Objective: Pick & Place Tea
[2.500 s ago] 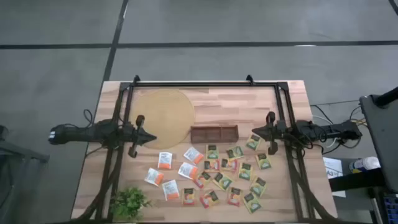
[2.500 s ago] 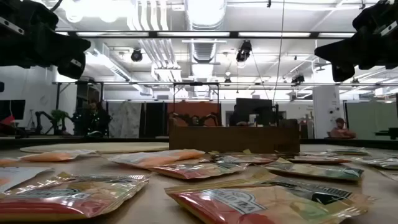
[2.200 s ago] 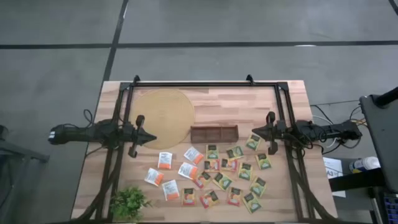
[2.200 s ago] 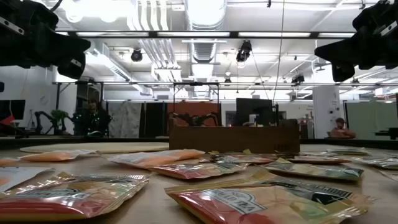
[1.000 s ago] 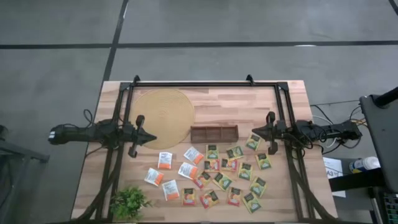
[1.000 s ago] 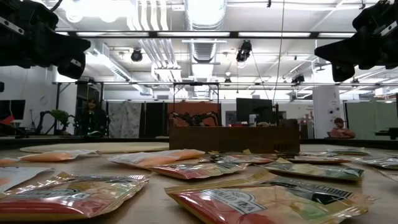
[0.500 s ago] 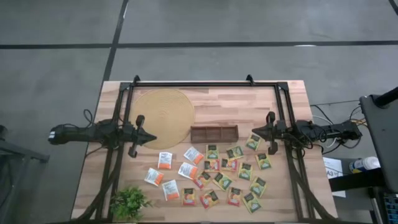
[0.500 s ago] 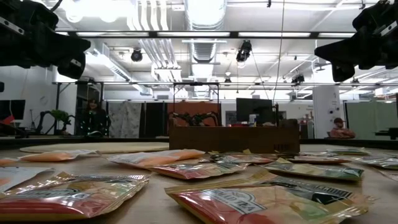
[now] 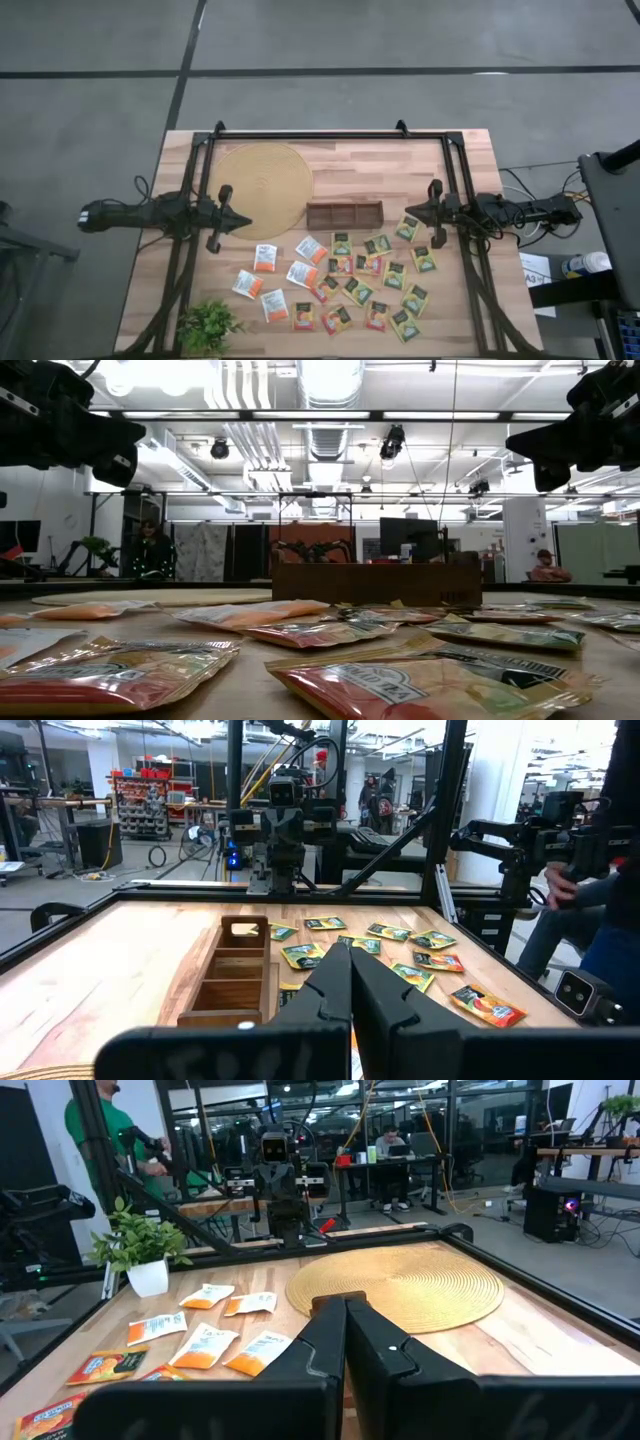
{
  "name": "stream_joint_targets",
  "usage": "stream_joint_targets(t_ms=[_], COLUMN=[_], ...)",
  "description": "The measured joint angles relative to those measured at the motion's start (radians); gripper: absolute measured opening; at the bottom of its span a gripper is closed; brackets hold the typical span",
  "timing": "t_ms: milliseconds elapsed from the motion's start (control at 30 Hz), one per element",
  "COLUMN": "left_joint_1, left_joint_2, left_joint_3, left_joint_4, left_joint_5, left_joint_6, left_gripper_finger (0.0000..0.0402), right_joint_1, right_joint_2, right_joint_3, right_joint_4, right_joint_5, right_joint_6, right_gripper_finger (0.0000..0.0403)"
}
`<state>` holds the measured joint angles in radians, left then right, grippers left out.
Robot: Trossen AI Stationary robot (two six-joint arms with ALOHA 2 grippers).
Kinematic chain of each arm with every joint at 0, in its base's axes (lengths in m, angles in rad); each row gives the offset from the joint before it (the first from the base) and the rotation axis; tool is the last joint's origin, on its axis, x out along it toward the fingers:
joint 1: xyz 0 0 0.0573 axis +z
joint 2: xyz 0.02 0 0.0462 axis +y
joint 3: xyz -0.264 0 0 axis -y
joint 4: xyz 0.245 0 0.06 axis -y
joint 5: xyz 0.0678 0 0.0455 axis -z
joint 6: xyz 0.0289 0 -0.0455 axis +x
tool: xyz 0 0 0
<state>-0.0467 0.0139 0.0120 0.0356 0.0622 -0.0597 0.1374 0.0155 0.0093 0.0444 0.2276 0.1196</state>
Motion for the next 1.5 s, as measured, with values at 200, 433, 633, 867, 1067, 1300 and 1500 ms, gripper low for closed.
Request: stream_joint_targets(t_ms=[200,433,633,867,1067,1300,1500], left_joint_1=[0.000,0.000,0.000,0.000,0.001,0.001,0.001], left_joint_2=[0.000,0.000,0.000,0.000,0.000,0.000,0.000], left_joint_3=[0.000,0.000,0.000,0.000,0.000,0.000,0.000], left_joint_4=[0.000,0.000,0.000,0.000,-0.001,-0.006,-0.006], left_joint_5=[0.000,0.000,0.000,0.000,0.000,0.000,0.000], left_joint_6=[0.000,0.000,0.000,0.000,0.000,0.000,0.000], left_gripper_finger=[0.0000,0.0000,0.0000,0.0000,0.0000,0.0000,0.0000], right_joint_1=[0.000,0.000,0.000,0.000,0.000,0.000,0.000], right_joint_2=[0.000,0.000,0.000,0.002,0.078,0.246,0.423], right_joint_3=[0.000,0.000,0.000,0.048,0.192,0.395,0.571], right_joint_4=[0.029,0.251,0.423,0.508,0.482,0.482,0.397], right_joint_5=[0.000,0.003,0.009,0.039,0.056,0.092,0.092], right_joint_6=[0.009,0.118,0.172,0.220,0.042,-0.130,-0.227], right_gripper_finger=[0.0008,0.0008,0.0008,0.0009,0.0008,0.0008,0.0008])
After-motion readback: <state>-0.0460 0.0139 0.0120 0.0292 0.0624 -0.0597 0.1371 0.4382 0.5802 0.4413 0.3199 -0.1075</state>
